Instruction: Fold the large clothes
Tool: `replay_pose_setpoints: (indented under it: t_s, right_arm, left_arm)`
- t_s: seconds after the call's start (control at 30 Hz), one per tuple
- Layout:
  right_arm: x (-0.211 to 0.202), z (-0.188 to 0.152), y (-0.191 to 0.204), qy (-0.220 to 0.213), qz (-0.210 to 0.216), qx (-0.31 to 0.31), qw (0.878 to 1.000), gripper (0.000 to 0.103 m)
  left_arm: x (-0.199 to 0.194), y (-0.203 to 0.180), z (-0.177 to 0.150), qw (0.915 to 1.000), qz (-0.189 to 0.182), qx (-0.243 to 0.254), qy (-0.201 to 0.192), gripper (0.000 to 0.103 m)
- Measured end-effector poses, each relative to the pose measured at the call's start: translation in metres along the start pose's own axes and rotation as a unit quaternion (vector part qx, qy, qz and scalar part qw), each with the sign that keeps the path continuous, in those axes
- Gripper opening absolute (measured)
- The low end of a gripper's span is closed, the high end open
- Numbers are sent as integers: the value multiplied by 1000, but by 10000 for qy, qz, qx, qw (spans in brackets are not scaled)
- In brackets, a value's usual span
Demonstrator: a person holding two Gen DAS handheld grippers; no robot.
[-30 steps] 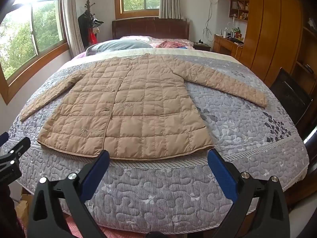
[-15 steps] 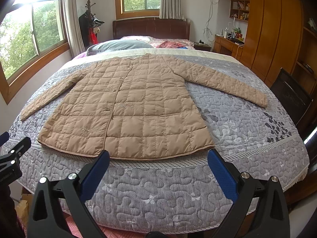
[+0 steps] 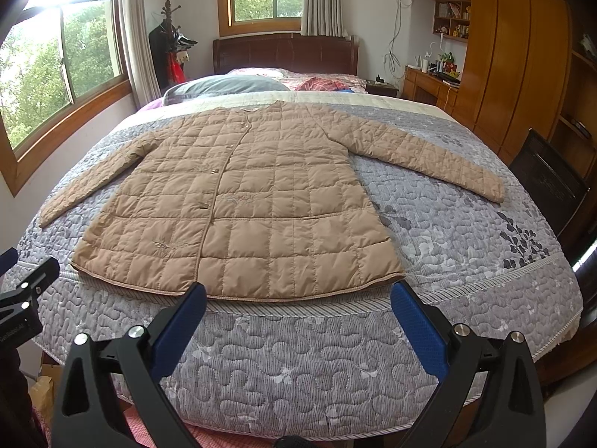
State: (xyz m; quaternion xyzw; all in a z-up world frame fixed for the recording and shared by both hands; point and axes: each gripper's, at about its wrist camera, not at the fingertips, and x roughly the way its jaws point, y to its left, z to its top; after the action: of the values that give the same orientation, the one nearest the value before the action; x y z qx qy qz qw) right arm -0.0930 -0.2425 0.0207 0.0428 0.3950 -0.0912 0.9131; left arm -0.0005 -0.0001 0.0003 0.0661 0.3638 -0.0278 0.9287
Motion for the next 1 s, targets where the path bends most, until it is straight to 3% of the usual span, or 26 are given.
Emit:
replay_pose_setpoints:
  t_s: [1.0]
  right_arm:
    - [2,1,2,11,8,6,10000,99]
  left_arm:
    - [-2,-1,-1,10000,11,7,9,100]
